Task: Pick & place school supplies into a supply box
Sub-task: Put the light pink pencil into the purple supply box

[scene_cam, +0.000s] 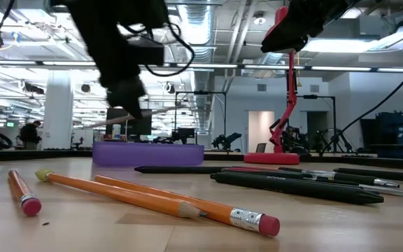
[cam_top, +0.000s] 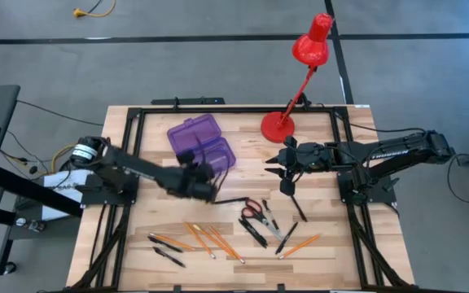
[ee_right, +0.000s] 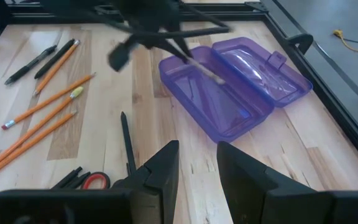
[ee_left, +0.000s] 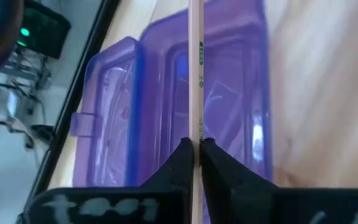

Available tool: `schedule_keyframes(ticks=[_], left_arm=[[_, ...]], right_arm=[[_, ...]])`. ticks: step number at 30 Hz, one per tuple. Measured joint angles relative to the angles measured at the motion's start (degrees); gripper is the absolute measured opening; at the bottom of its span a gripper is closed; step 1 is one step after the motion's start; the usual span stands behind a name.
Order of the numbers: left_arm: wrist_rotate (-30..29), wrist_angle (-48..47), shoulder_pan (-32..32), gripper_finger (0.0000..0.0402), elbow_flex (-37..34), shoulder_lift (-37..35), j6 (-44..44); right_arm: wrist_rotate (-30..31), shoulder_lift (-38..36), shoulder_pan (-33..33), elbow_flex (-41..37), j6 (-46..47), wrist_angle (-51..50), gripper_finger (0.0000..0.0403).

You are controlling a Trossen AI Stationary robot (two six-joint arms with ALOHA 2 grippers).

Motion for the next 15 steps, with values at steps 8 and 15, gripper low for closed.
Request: schedule_keyframes(ticks=[8,15], left_arm=[[6.99,10.68,9.20,0.0000,0.00,-0.02,8.59],[8.69,8.60,10.66,0.0000,0.00,-0.02,9.41]], right_arm=[[0.00,0.01,-0.02,0.00,0.01,0.00,0.0106],[0.00,0.01,-0.02,0.00,-0.12,-0.02,0.0106]])
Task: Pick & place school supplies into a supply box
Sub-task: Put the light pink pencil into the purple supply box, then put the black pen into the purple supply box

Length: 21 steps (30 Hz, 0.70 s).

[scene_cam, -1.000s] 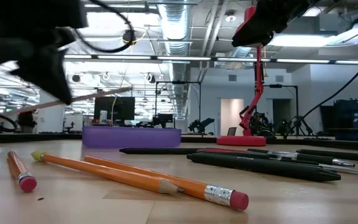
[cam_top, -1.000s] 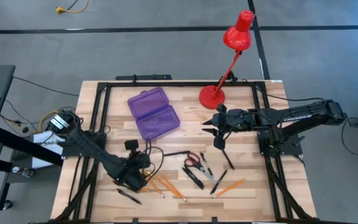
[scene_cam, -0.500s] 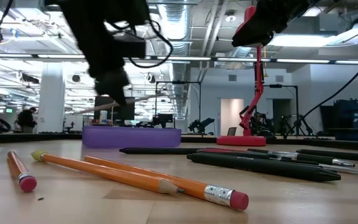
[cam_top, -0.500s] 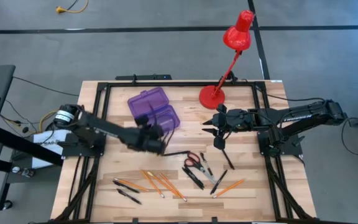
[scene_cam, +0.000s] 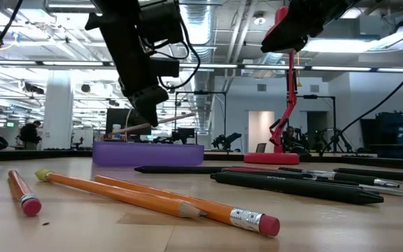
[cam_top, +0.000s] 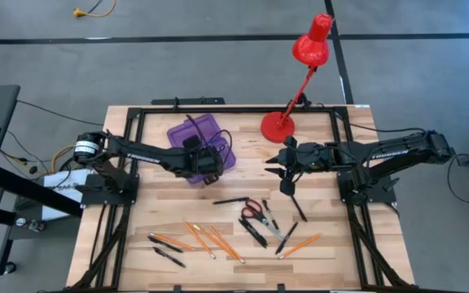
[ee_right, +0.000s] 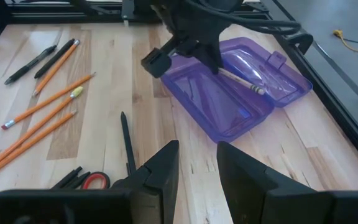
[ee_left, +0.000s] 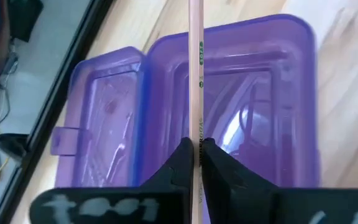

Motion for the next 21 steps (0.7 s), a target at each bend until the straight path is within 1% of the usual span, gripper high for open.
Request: schedule_keyframes(ticks=[3,5,11,14,16,19,21], left_arm=[[1.74,-0.10,-0.01,0.0004,0.00,0.00,0.49],[1.55,-0.79,-0.02,0.0018,0.00,-0.02,0.51],[0.47,-2.19,0.00,0.0093,0.00,-0.02,0.47],[0.39,-2.32,-0.02,0.0122,0.00,-0.02,0.49],[0.33,-2.47,-0.19,0.0132,0.00,-0.02,0.49],[0.18,-3.28,-1.43,0.0136,0.00,-0.12,0.80],[0.14,-4.09,-3.04,0.0135,0.00,-0.61,1.20]], right_arm=[[0.02,0.00,-0.02,0.00,-0.85,0.01,0.0106],[0.02,-0.01,-0.02,0.00,-0.92,0.02,0.0106],[0.00,0.00,0.00,0.00,-0.59,0.01,0.0106],[0.02,-0.01,0.00,0.00,-0.53,0.02,0.0106],[0.01,0.00,0.00,0.00,-0.25,-0.05,0.0106],[0.35,0.00,0.14,0.00,0.92,-1.24,0.0106],[3.53,0.00,1.16,0.00,3.08,-2.30,0.0106]])
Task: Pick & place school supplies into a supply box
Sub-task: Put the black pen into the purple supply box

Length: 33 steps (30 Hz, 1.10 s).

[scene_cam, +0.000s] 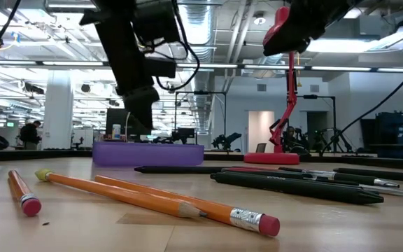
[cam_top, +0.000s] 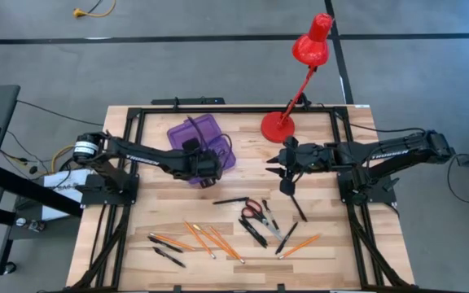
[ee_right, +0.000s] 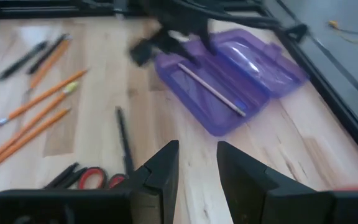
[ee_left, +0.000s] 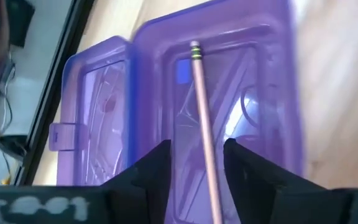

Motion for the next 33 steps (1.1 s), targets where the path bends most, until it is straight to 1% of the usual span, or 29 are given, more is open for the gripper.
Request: schedule_keyframes(ticks=[3,7,11,14,17,19,23,27,30,33], left_arm=[[-0.67,-2.13,-3.49,0.0127,0.04,-0.51,0.47],[-5.37,-4.93,-9.99,0.0118,0.04,-1.57,-0.88],[-11.18,-5.02,-17.32,0.0114,0.04,-2.28,-3.98],[-15.70,-4.81,-22.21,0.0114,0.04,-2.45,-5.88],[-19.48,-4.84,-26.07,0.0114,0.04,-2.45,-7.26],[-21.46,-4.95,-28.12,0.0114,0.03,-2.45,-8.54],[-23.76,-4.97,-30.95,0.0114,0.03,-2.45,-11.35],[-24.78,-5.00,-32.19,0.0114,0.02,-2.45,-13.73],[-24.84,-5.00,-32.63,0.0114,0.04,-2.45,-15.01],[-24.99,-5.01,-32.80,0.0114,0.03,-2.45,-15.32]], right_arm=[[4.92,0.00,2.98,0.00,1.71,-1.33,0.0106],[12.08,0.01,7.85,0.00,7.06,-3.69,0.0106],[22.01,1.76,14.46,-0.02,19.10,-10.27,0.0106],[25.95,5.12,19.42,0.03,30.06,-14.78,0.0106],[25.84,9.45,22.85,0.00,39.32,-16.95,0.0106],[24.39,12.31,24.50,0.00,45.48,-18.54,0.0106],[18.01,17.55,26.58,0.02,58.22,-24.77,0.0106],[12.46,21.29,28.10,0.02,69.27,-32.24,0.0106],[10.10,22.51,28.98,0.00,74.22,-35.62,0.0111],[8.47,21.83,28.52,0.02,75.08,-35.12,0.0126]])
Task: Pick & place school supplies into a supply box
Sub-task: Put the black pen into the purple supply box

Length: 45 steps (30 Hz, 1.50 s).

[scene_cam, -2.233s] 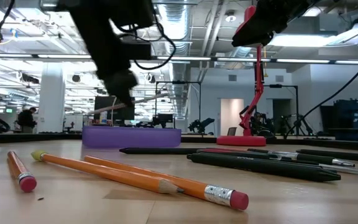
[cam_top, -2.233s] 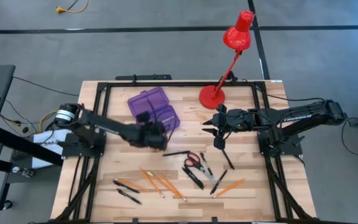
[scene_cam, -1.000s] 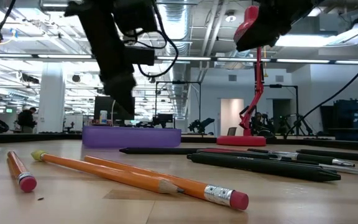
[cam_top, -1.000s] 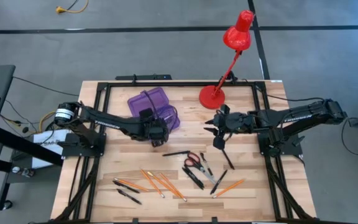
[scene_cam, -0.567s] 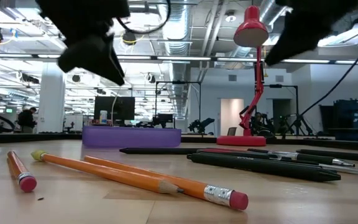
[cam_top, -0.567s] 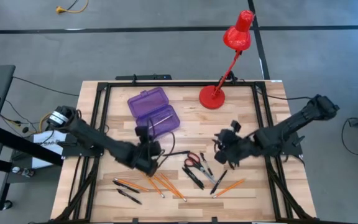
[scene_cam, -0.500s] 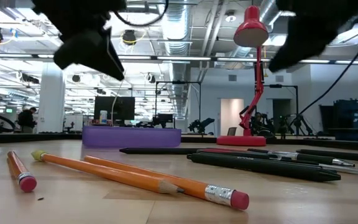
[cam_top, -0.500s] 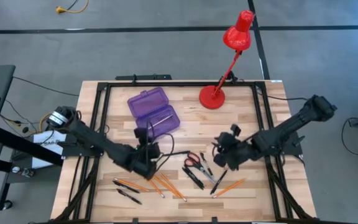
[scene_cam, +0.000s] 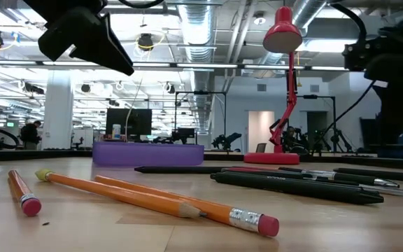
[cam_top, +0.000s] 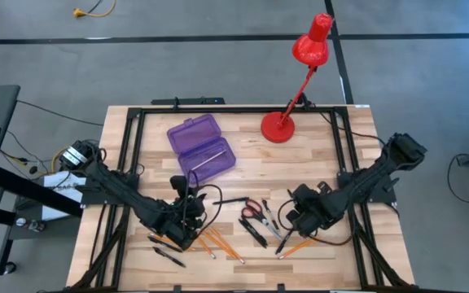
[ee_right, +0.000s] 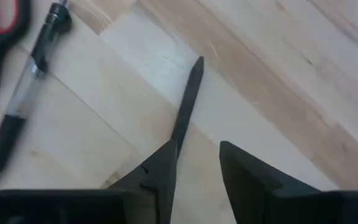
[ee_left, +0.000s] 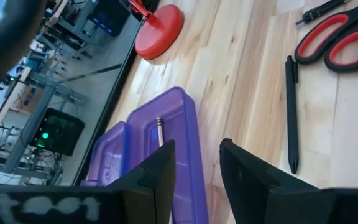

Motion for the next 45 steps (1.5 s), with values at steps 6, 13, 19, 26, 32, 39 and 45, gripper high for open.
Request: schedule_keyframes(ticks=[6,13,19,26,32,39,45], left_arm=[[-2.09,-0.03,0.04,0.0114,0.00,0.02,0.02],[-3.96,-0.84,0.04,0.0114,0.00,0.02,0.04],[-3.88,-1.12,0.07,0.0114,0.00,0.04,-0.11],[-3.76,-1.21,0.07,0.0114,0.00,0.07,-0.59],[-3.49,-1.38,0.07,0.0114,0.00,0.07,-0.59],[-3.44,-1.34,0.07,0.0114,-0.03,0.07,-0.86],[-2.21,-1.32,0.07,0.0114,-0.03,0.07,-0.86]], right_arm=[[-3.65,-0.65,-3.43,0.00,-1.55,0.50,0.0182],[-9.12,-0.46,-7.83,0.00,-7.38,2.94,0.0233],[-9.74,0.70,-11.19,-0.02,-11.57,4.04,0.0219],[-13.67,7.31,-12.94,-0.03,-15.09,5.55,0.0190],[-13.88,8.60,-12.61,0.20,-14.69,5.73,0.0176],[-15.81,8.65,-12.13,0.07,-16.02,7.04,0.0162],[-17.63,8.41,-12.11,-2.10,-16.12,10.27,0.0141]])
